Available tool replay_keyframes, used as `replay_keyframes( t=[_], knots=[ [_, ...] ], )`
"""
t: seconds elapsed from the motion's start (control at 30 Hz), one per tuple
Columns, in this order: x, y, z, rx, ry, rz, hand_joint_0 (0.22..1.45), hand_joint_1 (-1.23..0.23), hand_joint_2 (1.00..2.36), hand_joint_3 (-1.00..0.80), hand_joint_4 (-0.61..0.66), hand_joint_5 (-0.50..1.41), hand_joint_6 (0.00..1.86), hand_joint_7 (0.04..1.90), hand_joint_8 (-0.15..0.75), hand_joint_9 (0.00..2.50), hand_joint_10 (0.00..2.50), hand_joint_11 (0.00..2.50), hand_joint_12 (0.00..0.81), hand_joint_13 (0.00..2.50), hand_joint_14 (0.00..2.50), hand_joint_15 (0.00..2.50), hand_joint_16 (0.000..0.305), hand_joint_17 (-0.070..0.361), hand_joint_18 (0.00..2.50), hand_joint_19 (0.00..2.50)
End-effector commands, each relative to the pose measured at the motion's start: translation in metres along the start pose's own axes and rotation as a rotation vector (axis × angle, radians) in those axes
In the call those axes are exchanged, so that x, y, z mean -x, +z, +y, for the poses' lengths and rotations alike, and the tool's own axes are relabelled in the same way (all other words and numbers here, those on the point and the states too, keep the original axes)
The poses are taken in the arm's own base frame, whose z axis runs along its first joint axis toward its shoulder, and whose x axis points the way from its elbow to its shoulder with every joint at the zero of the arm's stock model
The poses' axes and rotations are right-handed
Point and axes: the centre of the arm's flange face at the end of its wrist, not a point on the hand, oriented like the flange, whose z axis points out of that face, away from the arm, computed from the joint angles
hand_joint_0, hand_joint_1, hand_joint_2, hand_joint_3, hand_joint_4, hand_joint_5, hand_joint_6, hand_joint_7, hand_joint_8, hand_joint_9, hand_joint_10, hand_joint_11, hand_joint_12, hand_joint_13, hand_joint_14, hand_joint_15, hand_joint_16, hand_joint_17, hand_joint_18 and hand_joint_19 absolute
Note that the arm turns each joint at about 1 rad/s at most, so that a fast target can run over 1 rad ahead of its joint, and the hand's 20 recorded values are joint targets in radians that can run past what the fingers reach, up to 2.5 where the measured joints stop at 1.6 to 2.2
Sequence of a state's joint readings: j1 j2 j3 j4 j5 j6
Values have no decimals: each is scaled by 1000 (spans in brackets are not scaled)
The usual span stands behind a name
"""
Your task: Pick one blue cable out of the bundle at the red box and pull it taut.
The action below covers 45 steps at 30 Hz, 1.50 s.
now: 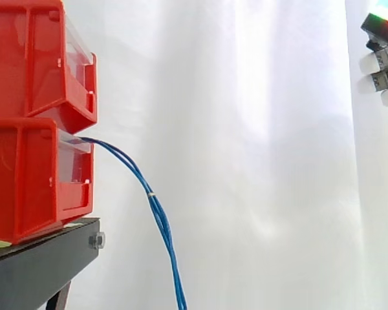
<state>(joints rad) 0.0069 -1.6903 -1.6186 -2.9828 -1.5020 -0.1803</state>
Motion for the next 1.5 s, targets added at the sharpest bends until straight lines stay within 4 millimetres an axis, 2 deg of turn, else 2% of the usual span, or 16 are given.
replay_keyframes(
  t=[0.0,0.13,0.23,0.5,0.57,0.67,0.7,0.8,0.97,1.2,1.23,1.33,1.47],
  knots=[
    [-6,3,-2,-10,-7,-24,434,-380,1000,-500,255,-220,502,715,309,286,0,0,410,88,2,92,66,148,0,77],
    [-12,9,-12,-29,-13,-18,431,-433,1000,-500,258,-220,502,719,311,292,1,0,411,99,2,99,66,148,0,88],
    [-20,17,-27,-51,-9,-6,432,-461,1000,-500,258,-220,502,715,310,300,0,15,411,106,3,100,66,148,16,84],
    [-33,34,-44,-40,-9,6,443,-504,1000,-500,257,-217,502,723,308,334,0,45,404,134,3,106,64,143,53,90],
    [-38,46,-60,-32,3,6,445,-517,1000,-500,258,-216,502,726,307,339,0,41,403,134,3,102,63,143,57,101],
    [-41,55,-72,-25,21,5,449,-541,1000,-500,258,-215,502,728,306,342,0,50,402,134,3,110,63,142,59,102],
    [-46,65,-81,3,33,2,452,-558,1000,-500,257,-214,502,732,303,341,0,50,400,133,3,110,63,141,58,101],
    [-48,72,-89,20,35,-6,461,-591,1000,-500,257,-210,502,744,298,341,0,57,396,132,2,106,61,138,58,99],
    [-59,96,-129,50,59,-18,476,-639,1000,-500,262,-200,502,776,290,338,0,57,388,128,2,100,60,135,56,93],
    [-60,113,-138,133,70,-122,483,-652,1000,-500,268,-194,502,795,286,338,0,66,385,126,2,104,59,133,57,104],
    [-62,116,-147,123,65,-150,483,-652,1000,-500,268,-194,502,795,286,336,2,70,385,126,3,104,59,133,58,98],
    [-66,120,-159,107,69,-160,481,-650,1000,-500,269,-193,502,798,286,336,2,70,386,126,2,103,59,134,57,104],
    [-72,141,-172,90,77,-167,471,-627,1000,-500,274,-193,502,798,288,335,0,72,391,126,3,111,60,135,55,103]
  ],
)
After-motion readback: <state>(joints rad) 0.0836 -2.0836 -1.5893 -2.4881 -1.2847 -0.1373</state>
